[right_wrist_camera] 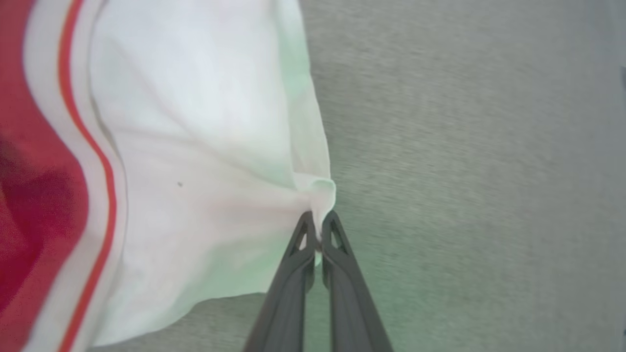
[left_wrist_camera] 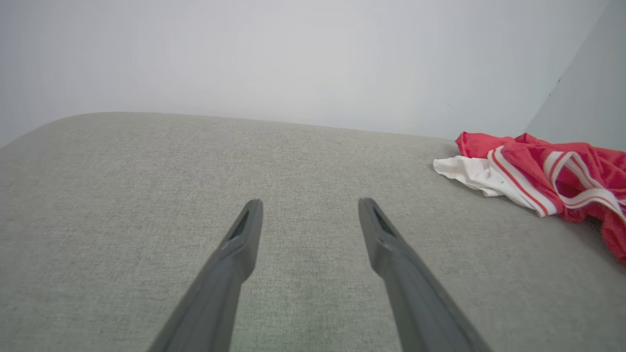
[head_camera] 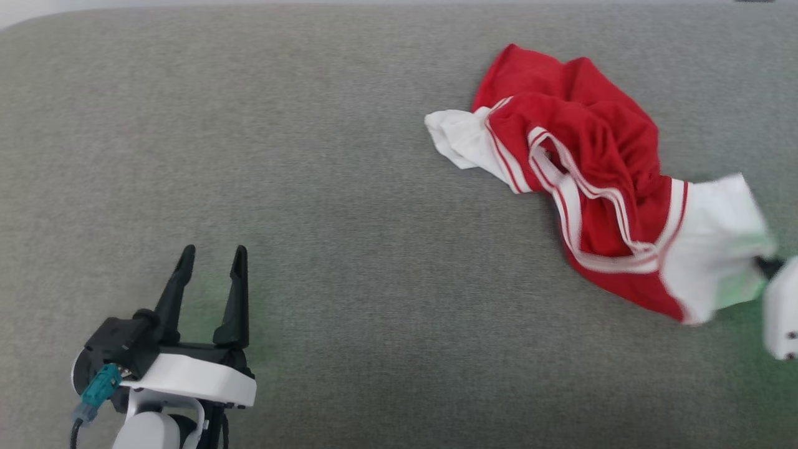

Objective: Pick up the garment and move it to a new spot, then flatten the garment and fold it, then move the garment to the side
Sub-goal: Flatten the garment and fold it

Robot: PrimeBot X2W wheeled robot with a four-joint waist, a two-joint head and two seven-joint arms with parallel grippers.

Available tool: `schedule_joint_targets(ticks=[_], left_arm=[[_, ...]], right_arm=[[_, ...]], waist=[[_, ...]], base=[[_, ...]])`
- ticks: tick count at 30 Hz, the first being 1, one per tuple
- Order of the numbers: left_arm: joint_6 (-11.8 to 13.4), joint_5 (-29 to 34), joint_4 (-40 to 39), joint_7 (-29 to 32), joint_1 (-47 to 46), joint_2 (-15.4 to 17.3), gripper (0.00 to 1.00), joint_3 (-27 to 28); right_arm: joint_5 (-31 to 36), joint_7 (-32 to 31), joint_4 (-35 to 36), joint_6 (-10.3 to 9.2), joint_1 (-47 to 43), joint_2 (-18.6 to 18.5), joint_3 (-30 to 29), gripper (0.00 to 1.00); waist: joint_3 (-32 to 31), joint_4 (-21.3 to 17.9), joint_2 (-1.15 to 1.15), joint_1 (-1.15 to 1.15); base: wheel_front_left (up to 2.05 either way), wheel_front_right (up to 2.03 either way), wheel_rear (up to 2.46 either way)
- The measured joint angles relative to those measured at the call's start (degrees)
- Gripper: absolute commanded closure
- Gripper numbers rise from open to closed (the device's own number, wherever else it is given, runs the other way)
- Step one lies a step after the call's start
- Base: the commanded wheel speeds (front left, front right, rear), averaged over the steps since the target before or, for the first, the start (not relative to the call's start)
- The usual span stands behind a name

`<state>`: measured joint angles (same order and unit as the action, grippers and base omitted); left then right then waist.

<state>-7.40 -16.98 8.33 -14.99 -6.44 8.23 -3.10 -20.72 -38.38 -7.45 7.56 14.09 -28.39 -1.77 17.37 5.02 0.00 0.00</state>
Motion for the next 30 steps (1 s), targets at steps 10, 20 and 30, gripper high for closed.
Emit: schedule_joint_targets(ticks=[10, 20, 30], left_arm=[[0.00, -0.14, -0.36, 0.00, -1.10, 1.14, 0.00, -0.77], [0.00, -1.13, -0.18, 0.00, -2.63, 3.70, 0.00, -1.34], [0.00, -8.39, -0.44, 0.33, -15.90, 18.76, 0.00, -16.77]], right_arm=[[6.23, 4.78, -3.82, 0.00, -1.77, 1.25, -15.97, 1.00], [11.98, 13.02, -11.48, 0.00, 1.48, 5.67, -19.22, 0.64], [12.72, 28.74, -7.08, 0.00, 3.00, 11.23, -20.85, 0.00]], waist=[[0.98, -3.13, 0.00, 0.00], [2.40, -4.43, 0.00, 0.00], [1.92, -8.71, 0.00, 0.00]], base=[[0.00, 0.00, 0.00], [0.00, 0.00, 0.00], [0.00, 0.00, 0.00]])
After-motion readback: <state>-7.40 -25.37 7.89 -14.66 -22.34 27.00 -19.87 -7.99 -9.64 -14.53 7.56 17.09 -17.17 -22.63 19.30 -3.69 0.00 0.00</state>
